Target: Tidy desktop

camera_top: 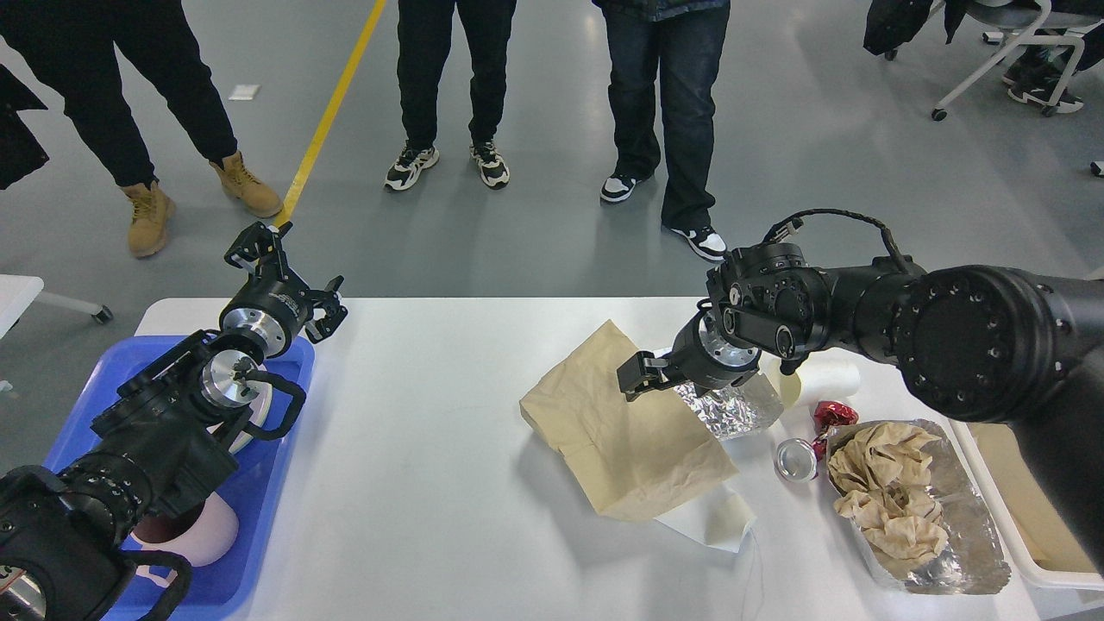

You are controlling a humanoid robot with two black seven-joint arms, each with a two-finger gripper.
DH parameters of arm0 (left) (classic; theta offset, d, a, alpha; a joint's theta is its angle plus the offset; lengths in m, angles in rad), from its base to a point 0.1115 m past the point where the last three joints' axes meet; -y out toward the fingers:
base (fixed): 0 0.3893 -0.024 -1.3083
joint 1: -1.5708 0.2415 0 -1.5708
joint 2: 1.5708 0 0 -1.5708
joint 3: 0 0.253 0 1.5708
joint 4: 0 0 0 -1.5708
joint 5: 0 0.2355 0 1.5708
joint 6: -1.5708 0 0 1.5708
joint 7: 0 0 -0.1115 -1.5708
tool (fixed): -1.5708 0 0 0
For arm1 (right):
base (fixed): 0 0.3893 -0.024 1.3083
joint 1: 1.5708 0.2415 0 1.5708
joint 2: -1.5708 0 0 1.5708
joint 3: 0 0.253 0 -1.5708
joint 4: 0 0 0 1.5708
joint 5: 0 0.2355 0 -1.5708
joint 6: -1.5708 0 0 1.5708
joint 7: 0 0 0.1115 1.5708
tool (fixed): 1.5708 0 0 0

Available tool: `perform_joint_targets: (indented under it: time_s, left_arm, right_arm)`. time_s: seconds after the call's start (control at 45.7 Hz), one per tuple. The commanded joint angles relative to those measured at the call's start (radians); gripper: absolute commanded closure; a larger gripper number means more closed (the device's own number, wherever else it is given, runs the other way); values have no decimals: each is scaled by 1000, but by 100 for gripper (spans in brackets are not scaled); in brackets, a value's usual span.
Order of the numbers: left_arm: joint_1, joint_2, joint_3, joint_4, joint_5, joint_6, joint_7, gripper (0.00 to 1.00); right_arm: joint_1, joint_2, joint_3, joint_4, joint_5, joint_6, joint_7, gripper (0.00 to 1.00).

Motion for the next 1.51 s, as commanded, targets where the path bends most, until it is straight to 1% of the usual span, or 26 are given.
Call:
perform_joint_targets:
  time_s: [0.0, 0.044, 0.066, 0.109, 0.153, 0.197, 0.263, 0.285, 0.438, 0.569, 0.679, 0.788, 0.898, 1.051, 1.073, 1.095, 1.117, 1.16, 1.182, 1.336, 1.489]
  left_arm:
    - [0, 0, 1, 0, 1, 0, 0, 3]
    - [0, 0, 1, 0, 1, 0, 0, 3]
    - [0, 0, 1, 0, -1, 0, 0, 3]
    - [0, 0, 1, 1, -1, 0, 0, 3]
    - [0, 0, 1, 0, 1, 0, 0, 3]
    - [-1, 0, -1, 0, -1, 0, 0, 3]
    - [0, 0, -1, 0, -1, 0, 0, 3]
    - [-1, 0, 1, 0, 1, 0, 0, 3]
    - [0, 0, 1, 0, -1, 0, 0, 3]
    - [0, 0, 1, 0, -1, 0, 0, 3]
    - [0, 0, 1, 0, -1, 0, 0, 3]
    - [0, 0, 1, 0, 1, 0, 0, 3]
    - [0, 0, 1, 0, -1, 0, 0, 3]
    - [0, 0, -1, 0, 1, 0, 0, 3]
    - [0, 0, 1, 1, -1, 0, 0, 3]
    - [0, 0, 1, 0, 1, 0, 0, 3]
    - [0, 0, -1, 1, -1, 0, 0, 3]
    - [0, 0, -1, 0, -1, 0, 0, 3]
    - [0, 0, 1, 0, 1, 0, 0, 3]
    - [0, 0, 1, 0, -1, 0, 0, 3]
    - [0, 0, 1, 0, 1, 0, 0, 3]
  right_arm:
    - [-24, 0, 7, 1, 1, -8, 1, 0]
    - [-35, 2, 5, 1, -1, -27, 1, 0]
    - [-39, 3, 5, 2, -1, -43, 1, 2]
    - [-47, 8, 5, 5, -1, -89, 1, 16]
    - [-50, 8, 5, 10, -4, -116, 1, 34]
    - [-50, 8, 5, 13, -10, -123, 1, 55]
    - [-39, 10, 5, 22, -13, -116, 1, 90]
    - [-35, 10, 5, 27, -13, -112, 1, 100]
    - [40, 2, 19, 66, -10, -57, 11, 100]
    - [151, -24, 36, 123, -7, 25, 14, 100]
    - [255, -64, 88, 206, -7, 80, 14, 100]
    - [332, -99, 133, 295, -7, 95, 12, 100]
    - [320, -96, 154, 304, -6, 83, 3, 100]
    - [268, -93, 156, 292, -7, 81, 3, 100]
    - [255, -93, 156, 283, -6, 80, 3, 99]
    - [245, -93, 156, 272, -4, 78, 3, 92]
    - [234, -93, 157, 260, -1, 77, 3, 81]
    - [219, -93, 159, 234, 1, 74, 1, 43]
    - [212, -93, 159, 222, 2, 71, 1, 31]
    - [205, -102, 139, 195, 5, 51, 3, 27]
    - [225, -109, 134, 211, 2, 60, 4, 10]
